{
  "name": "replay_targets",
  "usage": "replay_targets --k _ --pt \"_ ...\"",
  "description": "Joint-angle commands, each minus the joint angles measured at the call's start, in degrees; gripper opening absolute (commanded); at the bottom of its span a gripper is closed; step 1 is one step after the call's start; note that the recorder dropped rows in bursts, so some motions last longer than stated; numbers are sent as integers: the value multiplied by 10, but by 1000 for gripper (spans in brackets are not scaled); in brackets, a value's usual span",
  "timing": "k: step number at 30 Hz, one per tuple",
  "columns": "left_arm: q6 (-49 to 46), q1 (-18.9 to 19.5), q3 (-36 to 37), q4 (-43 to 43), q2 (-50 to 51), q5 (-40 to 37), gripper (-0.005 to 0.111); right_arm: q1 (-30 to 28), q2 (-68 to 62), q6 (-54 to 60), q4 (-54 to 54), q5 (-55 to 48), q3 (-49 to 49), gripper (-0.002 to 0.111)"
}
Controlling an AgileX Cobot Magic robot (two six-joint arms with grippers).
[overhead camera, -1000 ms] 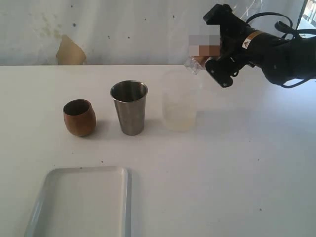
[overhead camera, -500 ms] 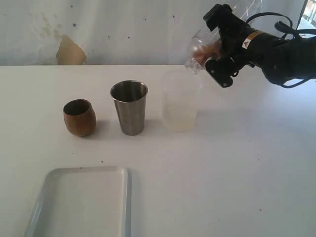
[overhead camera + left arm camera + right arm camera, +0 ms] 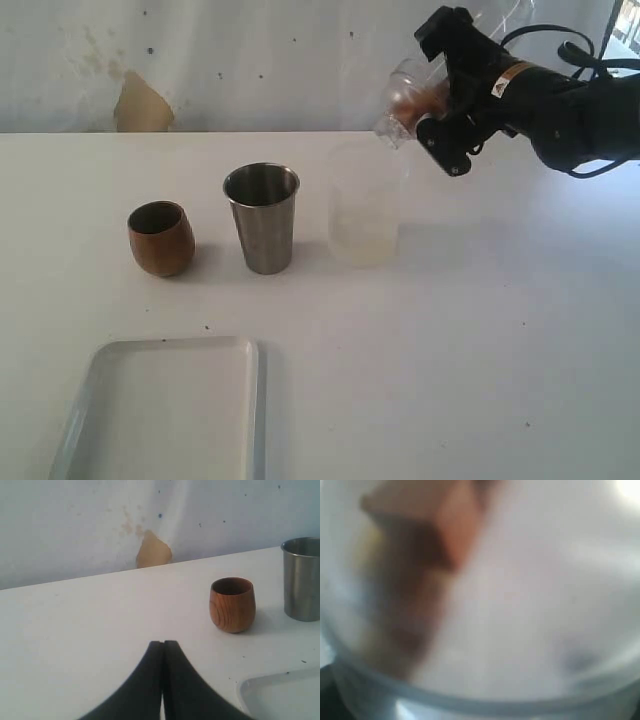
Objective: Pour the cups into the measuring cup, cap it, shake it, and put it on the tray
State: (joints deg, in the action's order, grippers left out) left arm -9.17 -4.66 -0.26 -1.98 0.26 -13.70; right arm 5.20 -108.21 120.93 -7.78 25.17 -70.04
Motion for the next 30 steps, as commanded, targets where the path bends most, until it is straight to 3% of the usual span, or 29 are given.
replay_targets --k 1,7,12,14,15,16,17,19,22,27,30 --pt "1 -1 3 3 -3 4 0 -1 8 -3 4 19 -5 0" --pt "1 -1 3 3 -3 4 0 1 8 -26 6 19 -5 0" --pt "1 -1 3 3 -3 4 0 1 8 -266 31 41 -5 0" --pt "1 -1 3 3 -3 4 0 1 8 -423 120 87 -5 0" --pt "1 -1 3 3 -3 4 0 1 8 -608 237 136 -5 0" --pt "1 -1 3 3 -3 4 0 1 8 -680 290 152 -5 0" --pt "1 -1 3 3 -3 4 0 1 8 -832 432 155 -5 0" --pt "1 -1 3 3 -3 4 0 1 8 -918 545 147 -5 0" --pt "1 -1 3 3 -3 4 0 1 8 -898 609 146 -5 0" --pt "1 -1 3 3 -3 4 0 1 9 -704 608 99 -5 0" --pt "1 -1 3 3 -3 4 0 1 37 -680 640 21 -5 0"
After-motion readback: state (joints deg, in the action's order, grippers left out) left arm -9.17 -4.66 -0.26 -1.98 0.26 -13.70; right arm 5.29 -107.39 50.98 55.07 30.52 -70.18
